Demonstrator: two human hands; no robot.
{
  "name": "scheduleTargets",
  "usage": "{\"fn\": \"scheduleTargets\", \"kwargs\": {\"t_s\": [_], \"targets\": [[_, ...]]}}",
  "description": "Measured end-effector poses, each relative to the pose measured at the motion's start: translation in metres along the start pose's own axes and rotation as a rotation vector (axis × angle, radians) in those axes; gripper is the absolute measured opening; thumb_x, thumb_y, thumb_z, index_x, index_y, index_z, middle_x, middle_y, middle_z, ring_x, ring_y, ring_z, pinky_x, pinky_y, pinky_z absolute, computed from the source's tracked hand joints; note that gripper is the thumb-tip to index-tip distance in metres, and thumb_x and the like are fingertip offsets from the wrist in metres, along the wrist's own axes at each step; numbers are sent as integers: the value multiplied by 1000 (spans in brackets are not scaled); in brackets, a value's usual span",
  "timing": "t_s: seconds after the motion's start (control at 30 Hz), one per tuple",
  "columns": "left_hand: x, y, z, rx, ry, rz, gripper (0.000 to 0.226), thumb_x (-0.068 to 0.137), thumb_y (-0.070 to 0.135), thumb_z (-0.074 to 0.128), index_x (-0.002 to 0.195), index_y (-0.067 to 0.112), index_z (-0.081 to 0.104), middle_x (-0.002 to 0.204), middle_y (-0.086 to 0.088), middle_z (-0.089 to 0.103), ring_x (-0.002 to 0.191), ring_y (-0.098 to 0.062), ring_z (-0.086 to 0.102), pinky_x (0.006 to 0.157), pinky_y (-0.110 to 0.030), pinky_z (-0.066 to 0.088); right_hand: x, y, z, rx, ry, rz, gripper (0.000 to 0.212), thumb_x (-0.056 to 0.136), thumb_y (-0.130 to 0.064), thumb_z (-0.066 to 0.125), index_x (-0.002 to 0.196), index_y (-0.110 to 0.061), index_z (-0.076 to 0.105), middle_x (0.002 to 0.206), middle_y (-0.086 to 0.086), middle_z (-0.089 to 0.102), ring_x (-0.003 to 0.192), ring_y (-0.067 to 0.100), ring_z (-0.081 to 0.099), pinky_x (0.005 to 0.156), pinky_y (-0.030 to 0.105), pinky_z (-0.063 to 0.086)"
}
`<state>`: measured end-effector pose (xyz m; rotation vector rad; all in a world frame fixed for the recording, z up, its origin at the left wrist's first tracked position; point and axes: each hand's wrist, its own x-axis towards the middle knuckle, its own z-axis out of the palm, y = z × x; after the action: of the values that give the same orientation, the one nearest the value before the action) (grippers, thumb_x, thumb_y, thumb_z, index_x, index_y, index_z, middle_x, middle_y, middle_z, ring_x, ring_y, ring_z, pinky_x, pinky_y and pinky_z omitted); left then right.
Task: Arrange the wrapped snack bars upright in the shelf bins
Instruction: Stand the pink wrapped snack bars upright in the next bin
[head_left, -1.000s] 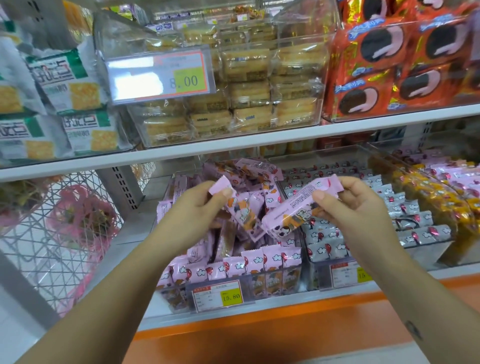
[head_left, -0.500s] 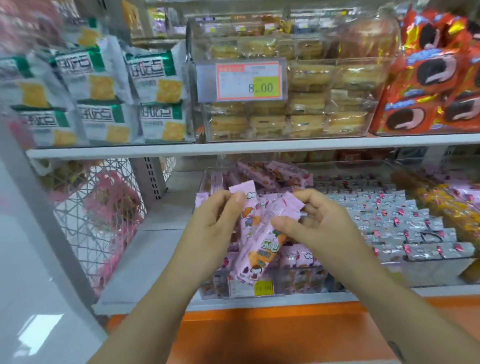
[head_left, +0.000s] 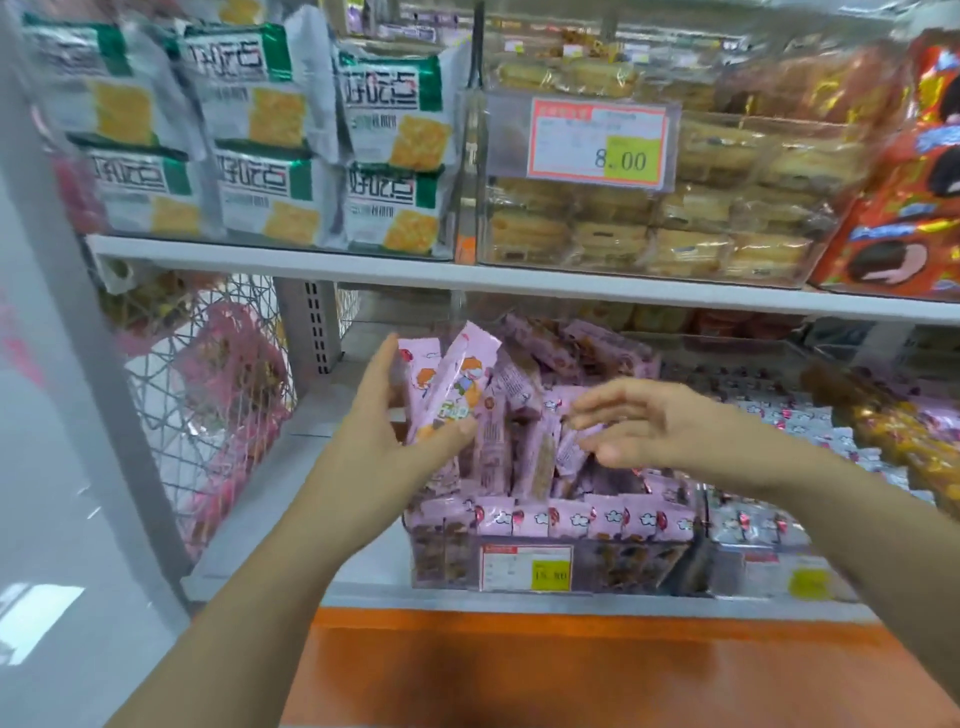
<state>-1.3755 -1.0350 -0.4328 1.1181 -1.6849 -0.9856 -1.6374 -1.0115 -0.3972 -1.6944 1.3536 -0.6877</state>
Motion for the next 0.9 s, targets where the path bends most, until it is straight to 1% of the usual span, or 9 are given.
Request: {"fn": "scheduleTargets", "kwargs": {"t_s": [0.1, 0.2, 0.27, 0.4, 0.53, 0.6, 0.67, 0.77, 0.9], "targets": [[3, -4, -1, 11, 28, -30, 93, 74, 54, 64, 145, 50, 4, 154, 20, 17, 138, -7, 27, 101, -33, 33, 9, 5, -3, -129, -122, 106, 58, 60, -50, 74, 114, -38, 56, 116, -17, 61, 105, 4, 63, 101, 37, 45], [8, -9, 0, 38, 28, -17, 97, 68, 65, 67, 143, 52, 8, 152, 20, 23, 136, -9, 34, 106, -43, 37, 23, 7, -5, -228, -92, 181, 53, 71, -55, 65, 120, -40, 52, 119, -18, 53, 104, 11, 63, 91, 29, 48], [11, -9, 2, 38, 32, -8, 95, 64, 68, 67, 142, 53, 13, 149, 20, 32, 132, -9, 40, 102, -47, 42, 33, 13, -4, -320, -50, 233, 43, 84, -51, 59, 124, -43, 48, 126, -12, 49, 95, 16, 67, 82, 29, 52], [13, -8, 6, 41, 45, 13, 93, 73, 56, 69, 145, 48, 10, 145, 17, 37, 128, -6, 42, 103, -43, 41, 54, 33, 6, -473, -67, 273, 41, 95, -37, 47, 135, -38, 37, 134, 2, 49, 109, 35, 58, 93, 48, 48], [8, -5, 8, 45, 56, 41, 94, 75, 51, 69, 146, 46, 6, 145, 22, 32, 128, 1, 37, 101, -32, 38, 56, 32, 12, -469, -12, 201, 35, 99, -22, 40, 133, -30, 41, 107, 9, 59, 75, 27, 53, 68, 32, 42], [6, -3, 10, 52, 55, 53, 91, 78, 44, 67, 146, 46, 5, 137, 29, 32, 126, 5, 34, 96, -26, 35, 50, 31, 9, -527, 57, 125, 36, 98, -14, 38, 131, -27, 44, 118, -1, 51, 87, 24, 54, 74, 31, 42], [5, -2, 12, 54, 52, 64, 91, 78, 42, 68, 145, 47, 6, 137, 31, 32, 128, 3, 35, 98, -29, 37, 42, 28, 6, -610, 132, 42, 38, 95, -7, 41, 129, -24, 48, 131, -6, 44, 96, 14, 52, 80, 26, 39], [5, -1, 15, 53, 61, 65, 92, 76, 43, 69, 145, 48, 8, 146, 25, 28, 132, -2, 35, 105, -41, 40, 29, 23, 0, -581, 199, -41, 40, 87, 0, 51, 115, -28, 55, 127, -9, 47, 87, 14, 58, 78, 24, 44], [4, 1, 20, 67, 63, 75, 92, 78, 42, 69, 145, 48, 7, 135, 30, 29, 129, -2, 38, 99, -31, 38, -3, 24, -15, -270, 248, -93, 22, 81, -17, 70, 93, -35, 66, 127, -21, 53, 86, 13, 63, 79, 28, 52]]}}
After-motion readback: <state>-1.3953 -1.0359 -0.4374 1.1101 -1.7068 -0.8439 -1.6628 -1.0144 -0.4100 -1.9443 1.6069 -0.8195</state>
